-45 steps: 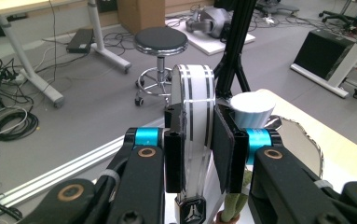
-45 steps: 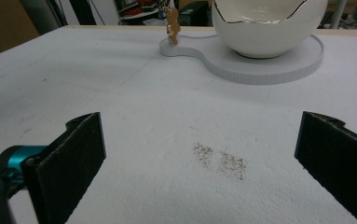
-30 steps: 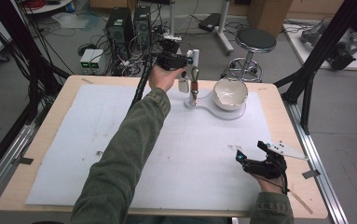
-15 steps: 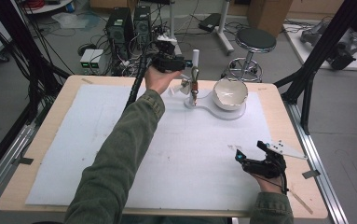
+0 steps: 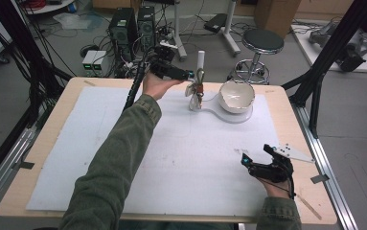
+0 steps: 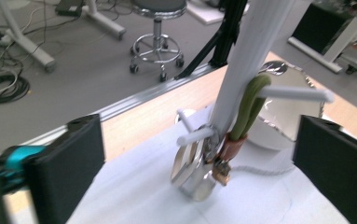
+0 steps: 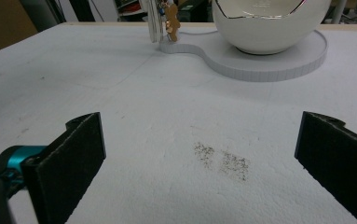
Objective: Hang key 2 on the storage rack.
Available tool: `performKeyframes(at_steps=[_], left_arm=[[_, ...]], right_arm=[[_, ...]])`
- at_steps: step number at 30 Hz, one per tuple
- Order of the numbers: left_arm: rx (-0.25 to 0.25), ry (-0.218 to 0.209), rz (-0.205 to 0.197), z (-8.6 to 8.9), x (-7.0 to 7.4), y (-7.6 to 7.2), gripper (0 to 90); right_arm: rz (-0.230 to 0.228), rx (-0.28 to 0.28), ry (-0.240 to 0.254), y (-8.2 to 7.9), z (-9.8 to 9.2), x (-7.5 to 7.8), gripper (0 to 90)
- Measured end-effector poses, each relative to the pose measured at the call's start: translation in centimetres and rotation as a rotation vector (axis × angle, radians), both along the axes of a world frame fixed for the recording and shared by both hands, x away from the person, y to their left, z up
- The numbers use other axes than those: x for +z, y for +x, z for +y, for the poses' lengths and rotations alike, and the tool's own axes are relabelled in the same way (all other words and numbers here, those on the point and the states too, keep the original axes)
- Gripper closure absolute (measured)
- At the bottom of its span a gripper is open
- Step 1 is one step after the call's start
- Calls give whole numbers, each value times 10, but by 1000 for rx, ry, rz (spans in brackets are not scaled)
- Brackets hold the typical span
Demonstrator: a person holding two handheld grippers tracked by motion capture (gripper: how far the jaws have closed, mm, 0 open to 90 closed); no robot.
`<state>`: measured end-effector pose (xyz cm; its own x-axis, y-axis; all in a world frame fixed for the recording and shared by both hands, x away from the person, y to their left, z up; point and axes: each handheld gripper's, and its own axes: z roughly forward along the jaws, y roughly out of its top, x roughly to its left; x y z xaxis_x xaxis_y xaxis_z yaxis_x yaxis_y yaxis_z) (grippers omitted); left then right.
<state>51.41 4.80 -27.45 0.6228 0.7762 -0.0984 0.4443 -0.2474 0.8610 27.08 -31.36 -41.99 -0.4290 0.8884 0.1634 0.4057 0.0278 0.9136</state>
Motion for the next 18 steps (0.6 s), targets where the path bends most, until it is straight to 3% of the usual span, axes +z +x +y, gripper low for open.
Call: performKeyframes(at_steps=[3,15,18], left_arm=[[-20,-5,-7,5,1,-3,16],[-1,-5,-23,31,-4,-20,16],[9,21,-26,37,-6,-22,16]], right_arm=[[0,0,-1,0,0,0,6],[2,-4,2,-1,0,0,6],[1,-4,2,0,0,0,5]])
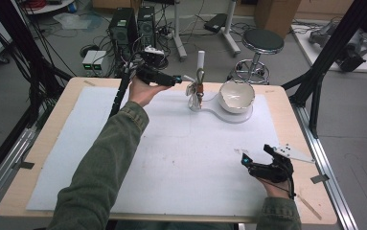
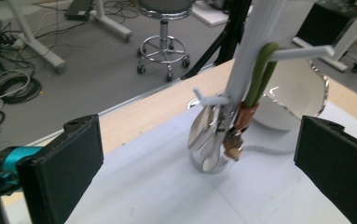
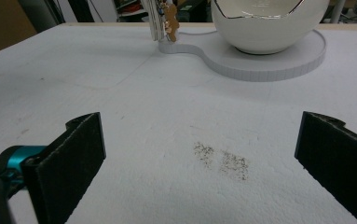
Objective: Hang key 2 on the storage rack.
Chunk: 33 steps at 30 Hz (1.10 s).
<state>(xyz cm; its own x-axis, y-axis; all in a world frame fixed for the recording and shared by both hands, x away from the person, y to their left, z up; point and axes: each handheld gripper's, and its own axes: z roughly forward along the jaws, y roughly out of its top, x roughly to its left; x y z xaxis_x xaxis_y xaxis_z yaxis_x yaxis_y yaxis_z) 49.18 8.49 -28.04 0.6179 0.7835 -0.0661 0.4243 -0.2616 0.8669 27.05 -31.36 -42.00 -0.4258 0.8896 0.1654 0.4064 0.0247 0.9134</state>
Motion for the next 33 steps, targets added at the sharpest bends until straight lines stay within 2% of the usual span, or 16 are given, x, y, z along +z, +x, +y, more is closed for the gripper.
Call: performKeyframes(at_steps=[2,11,13,20,25,28,33], left_arm=[[1,5,8,5,0,-2,16],[6,7,-8,21,0,-17,16],[3,-2,-7,25,-2,-19,16],[6,9,-3,37,-8,-26,16],[16,-7,-1,45,-12,-32,16],[17,-36,-5,52,-13,-37,16],[21,-40,-9,65,-16,-45,16]], right_arm=[[1,-1,1,0,0,0,6],[1,-2,3,-1,0,0,6],[3,-2,5,-1,-1,0,6],[2,-8,8,-2,-1,0,6],[4,-7,8,-2,0,0,6],[2,-7,6,-2,-1,0,6],[1,-10,4,-2,-1,0,6]])
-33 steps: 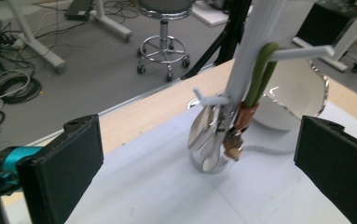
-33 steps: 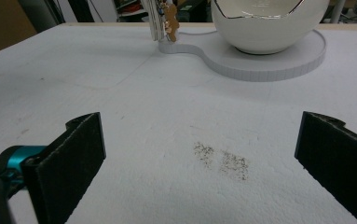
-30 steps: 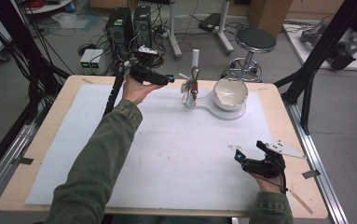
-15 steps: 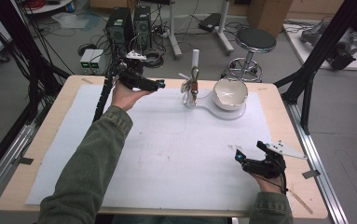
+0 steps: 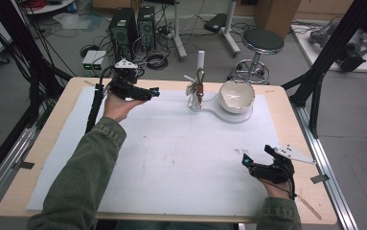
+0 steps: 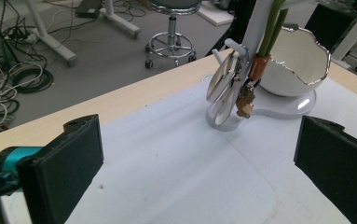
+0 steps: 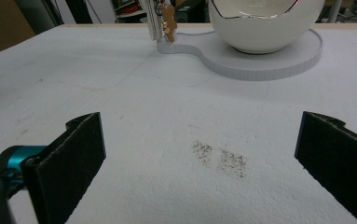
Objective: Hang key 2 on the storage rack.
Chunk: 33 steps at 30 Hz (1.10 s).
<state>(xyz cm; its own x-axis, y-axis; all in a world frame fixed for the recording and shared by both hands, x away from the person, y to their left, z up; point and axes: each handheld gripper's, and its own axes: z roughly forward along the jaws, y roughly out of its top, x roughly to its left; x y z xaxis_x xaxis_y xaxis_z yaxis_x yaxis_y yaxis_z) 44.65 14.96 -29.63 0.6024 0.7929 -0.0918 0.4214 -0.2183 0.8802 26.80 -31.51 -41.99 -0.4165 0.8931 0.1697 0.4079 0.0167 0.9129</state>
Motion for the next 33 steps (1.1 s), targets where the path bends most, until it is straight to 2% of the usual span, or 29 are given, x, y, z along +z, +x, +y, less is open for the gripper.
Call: performKeyframes(at_steps=[8,22,33], left_arm=[[-9,-22,-13,16,-6,-13,16],[4,-18,-14,33,-12,-29,16],[-7,-28,-36,44,-14,-52,16]], right_arm=[[4,5,3,0,1,0,6],[5,11,2,0,2,0,6],[5,9,-4,1,2,-1,6]])
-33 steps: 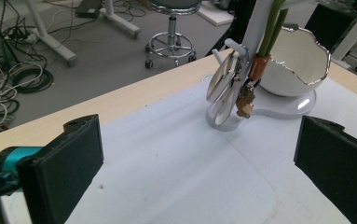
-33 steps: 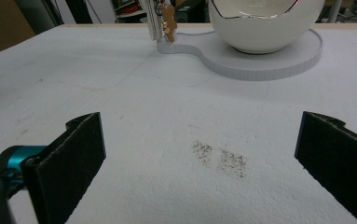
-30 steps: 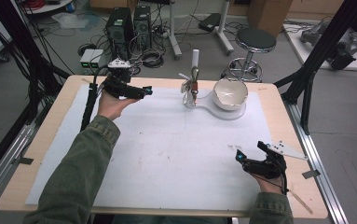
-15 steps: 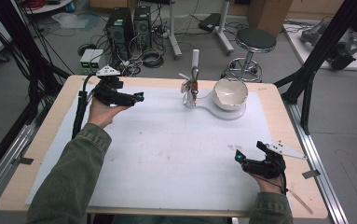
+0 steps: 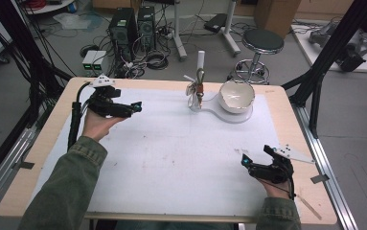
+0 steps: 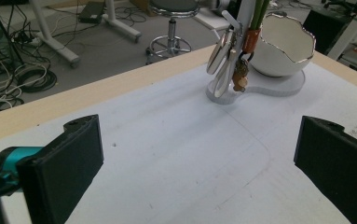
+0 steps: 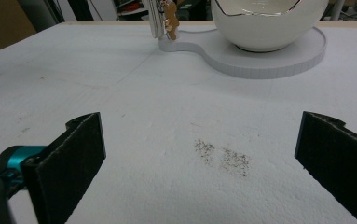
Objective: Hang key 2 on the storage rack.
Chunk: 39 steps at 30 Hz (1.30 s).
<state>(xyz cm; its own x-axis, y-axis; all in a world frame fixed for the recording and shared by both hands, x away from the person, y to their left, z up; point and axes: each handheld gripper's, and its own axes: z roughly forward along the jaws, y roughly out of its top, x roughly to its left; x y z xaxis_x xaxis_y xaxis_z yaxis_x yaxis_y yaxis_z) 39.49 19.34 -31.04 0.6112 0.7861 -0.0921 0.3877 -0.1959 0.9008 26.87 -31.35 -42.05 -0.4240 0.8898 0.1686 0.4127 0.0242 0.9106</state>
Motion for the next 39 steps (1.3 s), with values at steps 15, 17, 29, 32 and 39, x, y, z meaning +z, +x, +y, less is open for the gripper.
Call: performKeyframes(at_steps=[15,17,29,32,39], left_arm=[[3,2,-9,14,-6,-20,16],[11,-6,-6,17,-10,-23,16],[43,-7,12,35,-27,-37,16],[47,-3,15,39,-32,-40,16],[56,-11,14,43,-38,-45,16]], right_arm=[[3,0,-4,0,1,0,6],[4,0,-2,0,1,0,6],[6,-2,-7,0,1,-1,6],[7,-3,-7,0,1,-1,6],[8,-4,-7,-1,1,-1,5]])
